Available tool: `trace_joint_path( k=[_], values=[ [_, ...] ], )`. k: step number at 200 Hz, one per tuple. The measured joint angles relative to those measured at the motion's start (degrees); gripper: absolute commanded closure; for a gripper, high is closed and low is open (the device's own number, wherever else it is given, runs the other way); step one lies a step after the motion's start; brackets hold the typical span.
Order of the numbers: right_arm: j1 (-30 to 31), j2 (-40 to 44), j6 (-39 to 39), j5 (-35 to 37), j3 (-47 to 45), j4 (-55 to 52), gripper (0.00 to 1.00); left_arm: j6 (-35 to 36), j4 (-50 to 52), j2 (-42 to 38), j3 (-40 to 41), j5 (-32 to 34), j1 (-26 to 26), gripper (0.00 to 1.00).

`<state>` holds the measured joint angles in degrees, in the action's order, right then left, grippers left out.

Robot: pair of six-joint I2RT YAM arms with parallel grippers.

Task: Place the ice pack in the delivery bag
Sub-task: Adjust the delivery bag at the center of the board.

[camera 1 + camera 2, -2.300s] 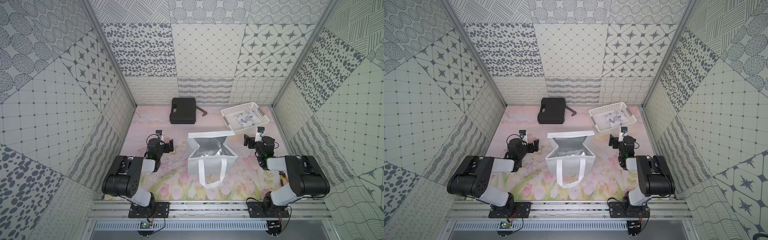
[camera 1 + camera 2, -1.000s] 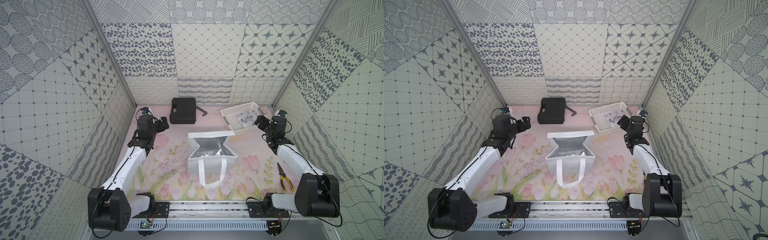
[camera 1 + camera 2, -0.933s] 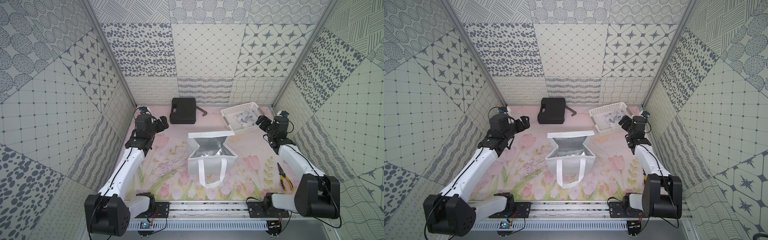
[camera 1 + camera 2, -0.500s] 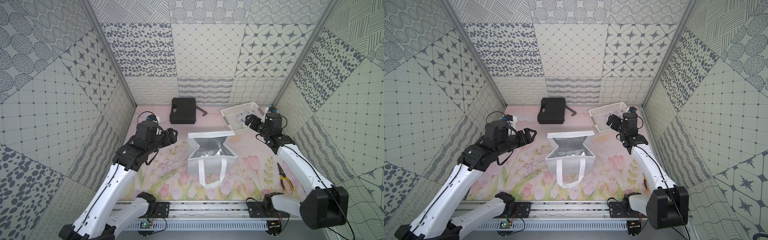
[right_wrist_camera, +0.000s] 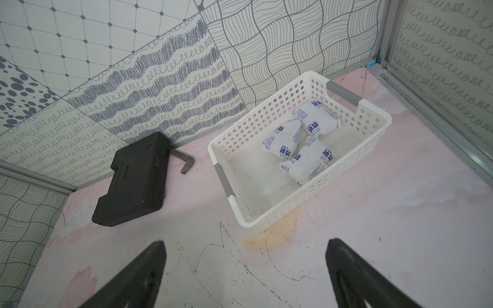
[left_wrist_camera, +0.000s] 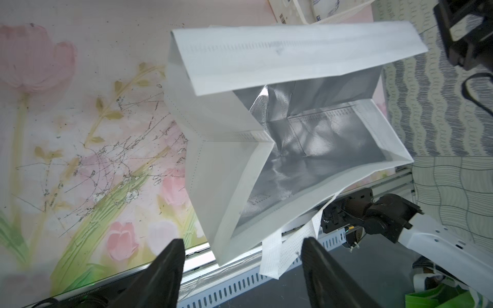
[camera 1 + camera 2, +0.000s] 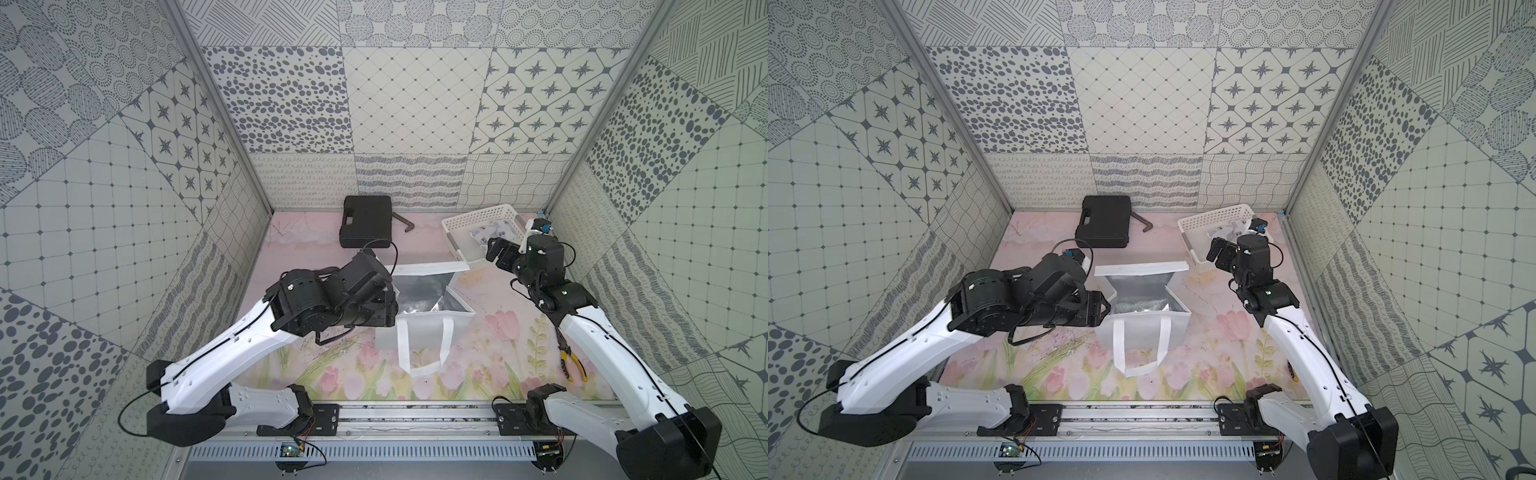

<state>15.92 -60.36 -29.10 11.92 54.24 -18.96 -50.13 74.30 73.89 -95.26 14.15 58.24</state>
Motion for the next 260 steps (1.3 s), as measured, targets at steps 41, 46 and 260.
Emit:
trace_joint_path(
  k=[41, 46, 260],
  values=[
    [1.0, 3.5, 0.2, 1.0, -2.2, -2.2, 0.01, -1.1, 5.2, 8.9, -7.6, 5.2, 1.3, 0.26],
    [1.1, 3.9, 0.3, 1.2, -2.4, -2.4, 0.02, -1.1, 5.5, 9.8, -8.3, 5.7, 1.3, 0.27],
    [10.4, 1.6, 5.3, 0.2, 3.1, -12.7, 0.02, 2.7, 3.0, 13.0, -4.2, 11.3, -10.9, 1.00]
  ],
)
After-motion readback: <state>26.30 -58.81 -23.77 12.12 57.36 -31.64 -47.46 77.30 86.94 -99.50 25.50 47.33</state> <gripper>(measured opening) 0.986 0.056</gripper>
